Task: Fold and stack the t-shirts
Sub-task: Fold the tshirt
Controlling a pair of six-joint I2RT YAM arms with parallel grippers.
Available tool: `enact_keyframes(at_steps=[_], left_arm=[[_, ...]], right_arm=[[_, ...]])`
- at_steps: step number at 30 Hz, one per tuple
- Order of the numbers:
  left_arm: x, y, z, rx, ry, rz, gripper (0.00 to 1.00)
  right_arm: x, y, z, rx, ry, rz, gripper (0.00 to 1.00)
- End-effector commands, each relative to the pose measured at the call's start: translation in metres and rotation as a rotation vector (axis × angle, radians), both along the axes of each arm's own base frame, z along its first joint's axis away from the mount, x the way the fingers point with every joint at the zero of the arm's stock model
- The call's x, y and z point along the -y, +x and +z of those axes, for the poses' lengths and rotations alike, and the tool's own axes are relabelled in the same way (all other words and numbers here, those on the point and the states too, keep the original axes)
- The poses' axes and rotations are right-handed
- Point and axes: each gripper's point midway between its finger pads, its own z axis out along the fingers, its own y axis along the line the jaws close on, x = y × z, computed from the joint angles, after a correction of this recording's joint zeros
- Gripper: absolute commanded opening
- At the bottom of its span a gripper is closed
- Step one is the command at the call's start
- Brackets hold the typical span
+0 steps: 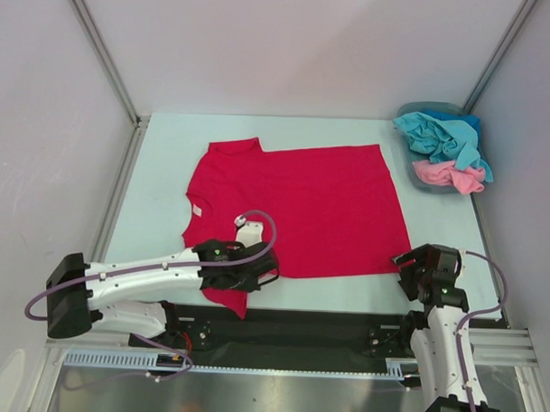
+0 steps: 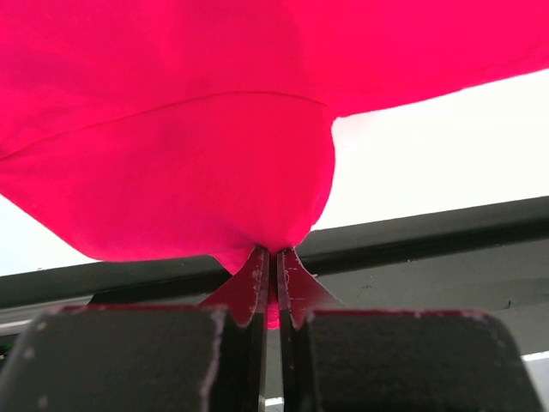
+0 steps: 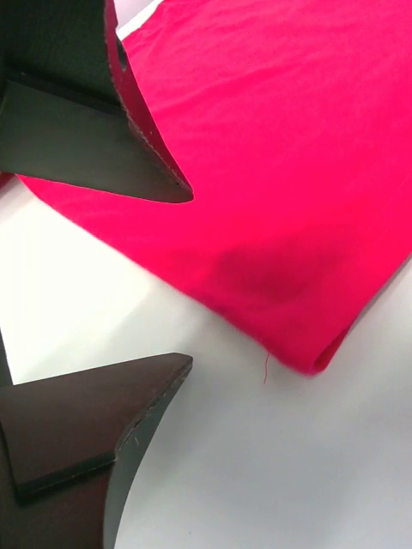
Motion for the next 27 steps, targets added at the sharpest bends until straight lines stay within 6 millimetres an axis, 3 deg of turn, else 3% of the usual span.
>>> enact_keyframes(at_steps=[1, 10, 16, 22, 25, 27], left_arm=[[0.003, 0.0, 0.004, 0.003, -0.039, -0.021, 0.0], [0.002, 0.001, 0.009, -0.003, -0.062, -0.024, 0.0], [-0.001, 0.001, 0.013, -0.007, -0.065, -0.023, 0.0], [0.0, 0.003, 0.021, -0.002, -0.081, -0.023, 0.0], [0.0, 0.003, 0.024, 0.0, -0.087, -0.025, 0.0], [0.0, 0.003, 0.028, 0.004, -0.098, -0.024, 0.0]], right_arm=[[-0.004, 0.005, 0.003, 0.047, 0.037, -0.003, 0.77], [0.013, 0.006, -0.008, 0.068, 0.025, -0.078, 0.75], [0.02, 0.007, -0.012, 0.078, 0.025, -0.116, 0.64], [0.026, 0.008, -0.013, 0.085, 0.012, -0.145, 0.39], [0.029, 0.012, -0.009, 0.098, -0.001, -0.148, 0.33], [0.029, 0.015, -0.006, 0.105, -0.001, -0.139, 0.21]])
